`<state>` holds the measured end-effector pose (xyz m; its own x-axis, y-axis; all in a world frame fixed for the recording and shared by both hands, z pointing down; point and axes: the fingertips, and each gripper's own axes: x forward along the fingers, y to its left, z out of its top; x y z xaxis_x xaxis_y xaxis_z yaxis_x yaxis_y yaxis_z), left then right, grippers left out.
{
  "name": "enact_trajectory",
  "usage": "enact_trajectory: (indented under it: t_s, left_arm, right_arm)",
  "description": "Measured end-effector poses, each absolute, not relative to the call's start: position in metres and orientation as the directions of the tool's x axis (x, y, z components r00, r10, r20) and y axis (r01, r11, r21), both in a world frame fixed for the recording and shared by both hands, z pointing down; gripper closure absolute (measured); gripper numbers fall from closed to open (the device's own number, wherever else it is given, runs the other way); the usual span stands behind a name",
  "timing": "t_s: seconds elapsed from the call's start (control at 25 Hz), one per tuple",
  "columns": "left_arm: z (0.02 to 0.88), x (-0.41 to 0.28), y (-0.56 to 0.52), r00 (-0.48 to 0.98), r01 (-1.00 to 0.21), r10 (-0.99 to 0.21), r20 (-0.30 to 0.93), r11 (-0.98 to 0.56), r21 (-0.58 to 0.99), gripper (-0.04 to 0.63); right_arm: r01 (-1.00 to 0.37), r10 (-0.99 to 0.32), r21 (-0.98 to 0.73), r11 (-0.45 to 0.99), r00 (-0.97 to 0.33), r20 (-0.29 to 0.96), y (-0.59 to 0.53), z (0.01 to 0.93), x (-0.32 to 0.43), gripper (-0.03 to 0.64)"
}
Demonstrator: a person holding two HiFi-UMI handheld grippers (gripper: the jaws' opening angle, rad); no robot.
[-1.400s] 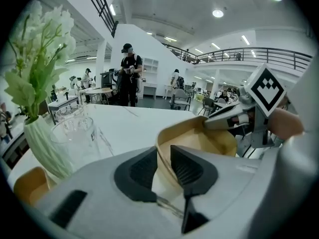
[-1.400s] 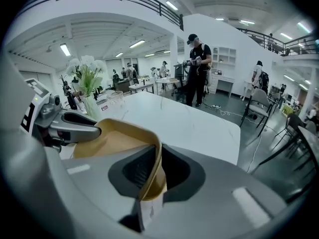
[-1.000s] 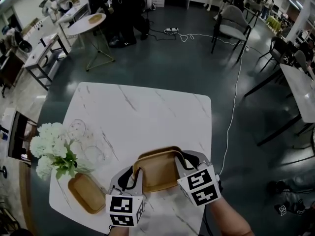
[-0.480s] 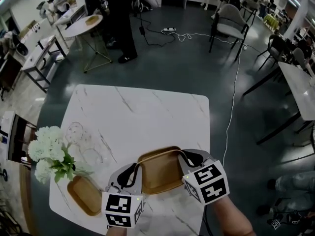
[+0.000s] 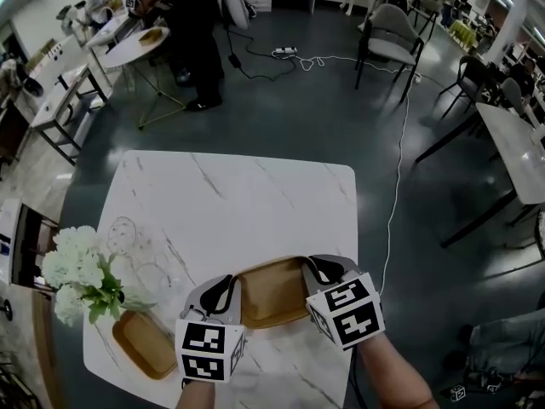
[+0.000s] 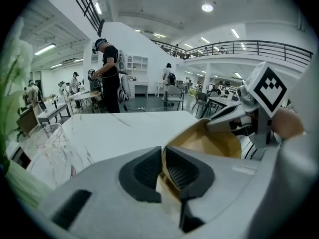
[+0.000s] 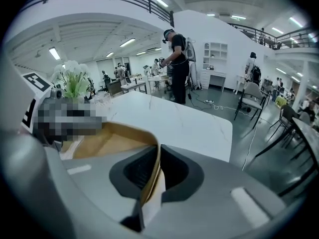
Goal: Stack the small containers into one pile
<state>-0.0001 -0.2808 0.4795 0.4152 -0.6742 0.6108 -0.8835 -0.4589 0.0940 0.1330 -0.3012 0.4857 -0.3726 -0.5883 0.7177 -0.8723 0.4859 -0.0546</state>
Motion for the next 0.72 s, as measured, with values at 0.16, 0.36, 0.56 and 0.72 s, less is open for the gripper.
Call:
enact_trajectory:
  t_s: [0.16,0.36,0.56,0.72]
  left_arm:
    - [0.484,-0.001,-0.284,0.380,-0.886,-0.687,0.619,-0.463,0.029,0.597]
    - [0.485,-0.002,-0.285,0.378,-0.886,-0.693,0.614,-0.462,0.024,0.566]
    - [0.487,-0.003,-0.281,0.384,-0.889,-0.696,0.606,-0.456,0.040,0.518]
    - [0.493,-0.005,-0.273,0.394,-0.896,-0.691,0.606,-0.435,0.087,0.499]
  right_arm:
    - [-0.872,-0.608,-0.002,0.490,-0.343,0.716,-0.300,0.493,0.133,0.584]
    - [-0.871,-0.606,-0.044,0.489,-0.375,0.702,-0.300,0.495,0.133,0.488]
    - [-0.881,-0.620,-0.059,0.470,-0.377,0.688,-0.298,0.490,0.141,0.486]
    - [-0.888,-0.607,-0.071,0.455,-0.367,0.704,-0.289,0.499,0.149,0.486]
